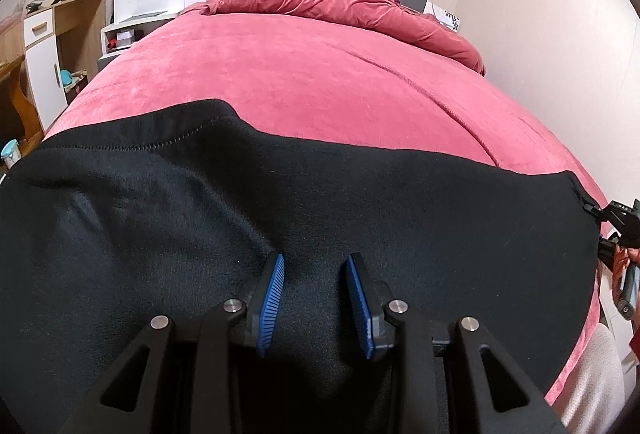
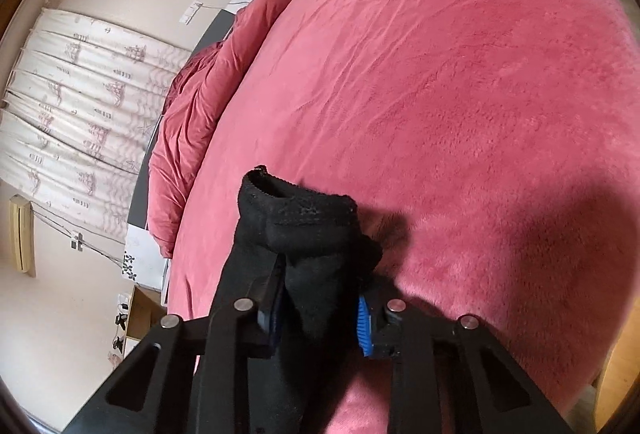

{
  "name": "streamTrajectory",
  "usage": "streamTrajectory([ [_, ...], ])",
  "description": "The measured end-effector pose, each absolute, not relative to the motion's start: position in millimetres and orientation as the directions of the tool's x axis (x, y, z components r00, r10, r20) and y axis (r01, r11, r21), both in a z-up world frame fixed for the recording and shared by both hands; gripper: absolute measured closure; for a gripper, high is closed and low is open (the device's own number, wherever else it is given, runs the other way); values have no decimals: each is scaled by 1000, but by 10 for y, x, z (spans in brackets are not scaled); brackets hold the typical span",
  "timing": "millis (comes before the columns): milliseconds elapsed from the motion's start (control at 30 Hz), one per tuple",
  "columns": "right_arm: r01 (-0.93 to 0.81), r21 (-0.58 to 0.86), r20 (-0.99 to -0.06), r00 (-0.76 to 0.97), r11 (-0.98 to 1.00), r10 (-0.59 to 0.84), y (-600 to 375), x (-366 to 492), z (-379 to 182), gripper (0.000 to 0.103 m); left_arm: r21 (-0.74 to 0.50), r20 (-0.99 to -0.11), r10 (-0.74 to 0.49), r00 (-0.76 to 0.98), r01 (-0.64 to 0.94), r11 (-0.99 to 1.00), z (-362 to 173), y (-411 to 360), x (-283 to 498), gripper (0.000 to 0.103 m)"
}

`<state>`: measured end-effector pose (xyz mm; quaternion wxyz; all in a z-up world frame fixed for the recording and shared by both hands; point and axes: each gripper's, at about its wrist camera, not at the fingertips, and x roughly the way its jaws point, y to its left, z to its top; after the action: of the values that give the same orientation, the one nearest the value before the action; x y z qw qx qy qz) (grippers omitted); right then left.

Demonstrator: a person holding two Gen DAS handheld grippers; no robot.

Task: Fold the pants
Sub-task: 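Grasp the black pants leg hems with the right tool and lift them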

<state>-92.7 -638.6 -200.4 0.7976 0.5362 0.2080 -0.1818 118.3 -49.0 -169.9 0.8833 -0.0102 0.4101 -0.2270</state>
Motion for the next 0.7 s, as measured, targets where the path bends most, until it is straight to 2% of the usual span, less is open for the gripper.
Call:
streamTrajectory([
  [233,523,754,-524,844,398,-117,-6167,-905,-1592,80,-314,-743,-458,489,350,883,-1581,-379,1289,70],
  [400,531,656,-529,830,536,-175,-5796,-833,-1144,81,-224,-729,-380,570,327,918,-1450,-243,1282,70],
  [467,534,618,-525,827,578,-202,-5620,-802,-975,81,-230,-743,-367,559,301,925,-1509,-140,1310,70],
  [533,530,585,-515,828,614,-223,-5439,-772,-817,81,-274,-741,-393,544,290,917,-1601,-34,1317,70],
  [700,507,500,-489,834,702,-254,-4945,-717,-490,81,-364,-670,-485,563,321,874,-1690,135,1260,70],
])
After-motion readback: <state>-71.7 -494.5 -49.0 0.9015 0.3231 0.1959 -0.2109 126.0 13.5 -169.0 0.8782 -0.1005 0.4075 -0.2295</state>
